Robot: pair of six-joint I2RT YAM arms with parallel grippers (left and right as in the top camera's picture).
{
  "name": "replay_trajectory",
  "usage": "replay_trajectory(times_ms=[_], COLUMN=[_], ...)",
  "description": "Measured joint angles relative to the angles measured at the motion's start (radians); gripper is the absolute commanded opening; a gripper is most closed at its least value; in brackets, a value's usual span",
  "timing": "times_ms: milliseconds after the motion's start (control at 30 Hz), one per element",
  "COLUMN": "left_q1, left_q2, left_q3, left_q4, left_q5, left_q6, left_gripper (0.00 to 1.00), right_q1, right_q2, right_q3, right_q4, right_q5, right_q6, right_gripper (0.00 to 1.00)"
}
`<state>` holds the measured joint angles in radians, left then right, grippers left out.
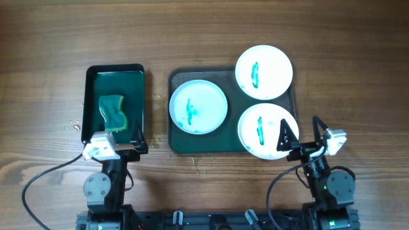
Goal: Clean dirty plates on tray and stack at the side
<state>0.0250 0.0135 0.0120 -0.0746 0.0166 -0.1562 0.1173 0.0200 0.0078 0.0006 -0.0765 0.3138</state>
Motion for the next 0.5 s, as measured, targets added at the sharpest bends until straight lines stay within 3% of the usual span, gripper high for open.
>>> replay_trajectory(times_ms=[500], left_q1=[0.0], left_q2=[0.0], left_q3=[0.0], left_q4=[0.0], left_q5=[0.0], left_q6=[0.0], left_gripper=[1.0], right_q1=[0.0], right_q2=[0.0], right_q3=[0.0], right_q4=[0.0], right_q5=[0.0], right_q6=[0.0], right_gripper=[1.0])
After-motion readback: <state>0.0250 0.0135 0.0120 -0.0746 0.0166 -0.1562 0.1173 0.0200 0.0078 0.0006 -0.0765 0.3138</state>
